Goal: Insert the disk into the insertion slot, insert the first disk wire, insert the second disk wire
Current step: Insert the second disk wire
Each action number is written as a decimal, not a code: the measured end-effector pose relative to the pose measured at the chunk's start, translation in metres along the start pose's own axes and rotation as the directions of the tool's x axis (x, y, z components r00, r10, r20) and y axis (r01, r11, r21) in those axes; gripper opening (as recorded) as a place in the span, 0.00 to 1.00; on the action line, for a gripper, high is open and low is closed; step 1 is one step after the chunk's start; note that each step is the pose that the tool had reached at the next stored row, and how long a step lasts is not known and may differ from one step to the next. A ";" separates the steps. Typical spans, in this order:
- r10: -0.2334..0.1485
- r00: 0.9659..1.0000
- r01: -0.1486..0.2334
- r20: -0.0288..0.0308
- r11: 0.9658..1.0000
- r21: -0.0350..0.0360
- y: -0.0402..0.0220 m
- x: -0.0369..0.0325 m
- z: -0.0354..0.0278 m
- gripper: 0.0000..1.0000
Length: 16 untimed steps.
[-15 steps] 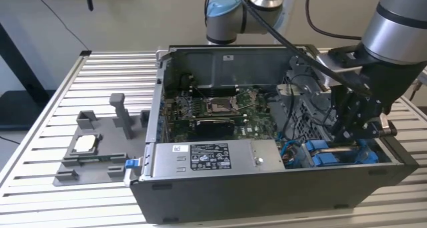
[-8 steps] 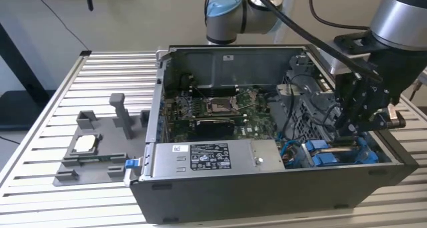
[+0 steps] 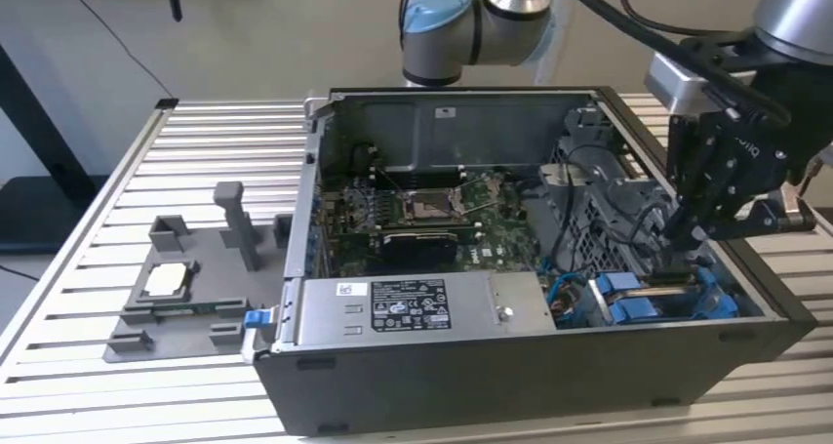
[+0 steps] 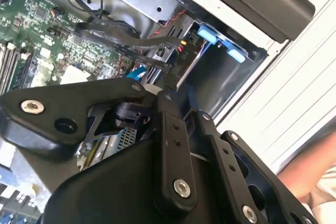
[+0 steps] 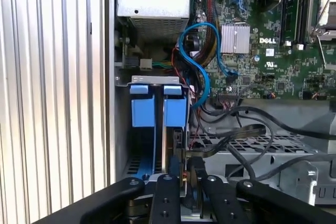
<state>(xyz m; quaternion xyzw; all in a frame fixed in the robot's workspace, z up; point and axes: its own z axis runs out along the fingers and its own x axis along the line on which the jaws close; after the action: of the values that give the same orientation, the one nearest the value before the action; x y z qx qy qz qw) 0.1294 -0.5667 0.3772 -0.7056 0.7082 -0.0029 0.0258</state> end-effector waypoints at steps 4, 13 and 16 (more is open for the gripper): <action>0.000 1.000 0.000 0.000 1.000 -0.003 -0.0008 -0.0006 -0.0176 0.11; 0.000 1.000 0.000 -0.002 1.000 -0.010 -0.0019 -0.0008 -0.0223 0.11; 0.001 1.000 -0.001 -0.005 1.000 -0.019 -0.0025 -0.0008 -0.0223 0.11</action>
<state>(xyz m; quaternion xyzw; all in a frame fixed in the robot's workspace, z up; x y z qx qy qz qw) 0.1310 -0.5667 0.3996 -0.7055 0.7085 0.0021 0.0171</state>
